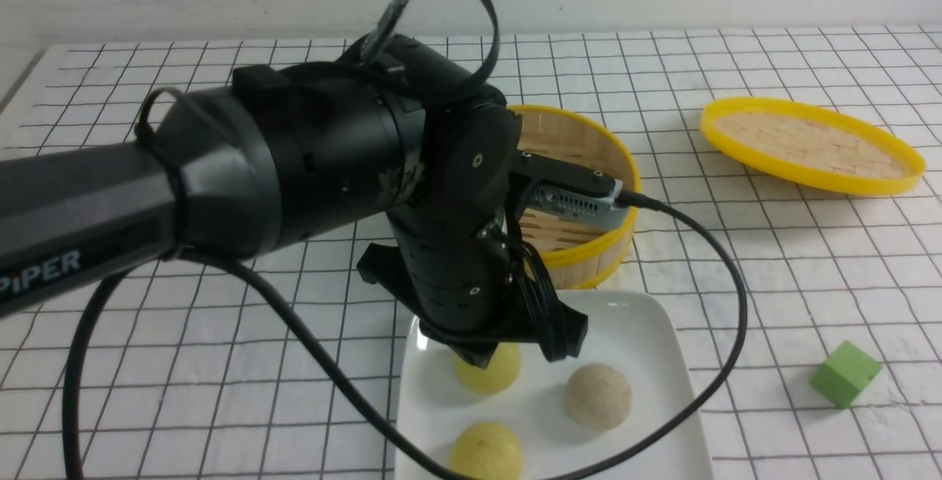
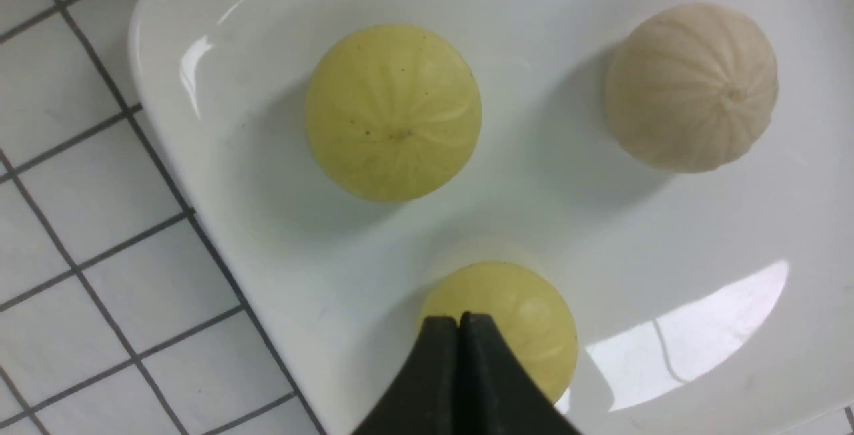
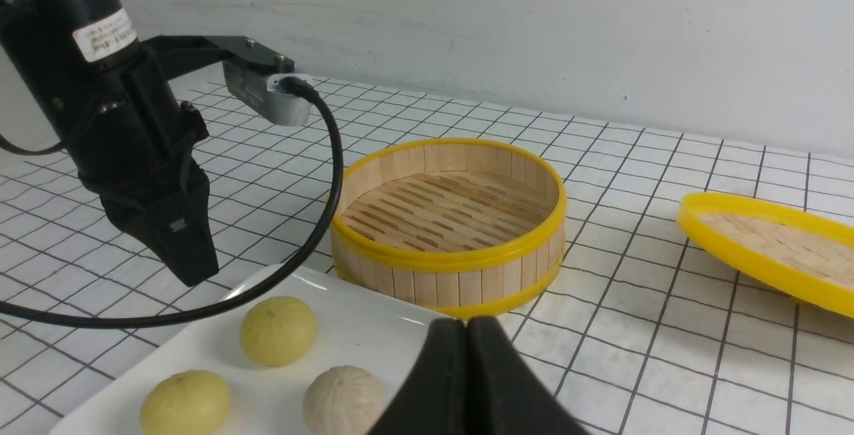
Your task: Put the steamed buns into the plate on the white-black tablecloth.
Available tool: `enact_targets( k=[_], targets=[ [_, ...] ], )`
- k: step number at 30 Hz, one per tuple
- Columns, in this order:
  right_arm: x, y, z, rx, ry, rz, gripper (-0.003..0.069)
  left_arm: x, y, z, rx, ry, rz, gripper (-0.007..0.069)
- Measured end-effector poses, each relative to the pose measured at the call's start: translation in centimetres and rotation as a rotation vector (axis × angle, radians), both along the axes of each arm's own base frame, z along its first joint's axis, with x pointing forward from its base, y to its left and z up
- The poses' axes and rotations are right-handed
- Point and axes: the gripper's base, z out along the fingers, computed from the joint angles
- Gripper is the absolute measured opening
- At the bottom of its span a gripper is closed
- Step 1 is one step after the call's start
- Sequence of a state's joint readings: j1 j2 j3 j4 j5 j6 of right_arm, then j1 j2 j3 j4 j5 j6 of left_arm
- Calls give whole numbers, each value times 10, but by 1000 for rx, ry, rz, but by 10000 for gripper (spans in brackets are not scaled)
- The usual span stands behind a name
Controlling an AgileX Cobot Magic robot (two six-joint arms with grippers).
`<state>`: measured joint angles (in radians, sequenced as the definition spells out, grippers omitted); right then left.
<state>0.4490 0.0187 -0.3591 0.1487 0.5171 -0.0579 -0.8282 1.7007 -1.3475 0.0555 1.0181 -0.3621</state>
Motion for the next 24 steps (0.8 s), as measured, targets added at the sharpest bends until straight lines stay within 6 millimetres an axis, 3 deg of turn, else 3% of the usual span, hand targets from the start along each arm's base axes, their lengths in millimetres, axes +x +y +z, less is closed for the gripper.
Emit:
enact_targets(
  k=[12,18,22,24],
  targets=[
    [3,1,-6,-1,3,-21,-1,1,1,0,17,-14,-6,12],
    [19,-2,-52,-28,76,-208,2,4,3,9,22,-66,-16,12],
    [25,-6,-85,-71,163,-314,5,3,9,34,-7,-143,-22,13],
    [27,-10,-103,-119,214,-368,6,0,18,63,-28,-225,-22,13]
  ],
)
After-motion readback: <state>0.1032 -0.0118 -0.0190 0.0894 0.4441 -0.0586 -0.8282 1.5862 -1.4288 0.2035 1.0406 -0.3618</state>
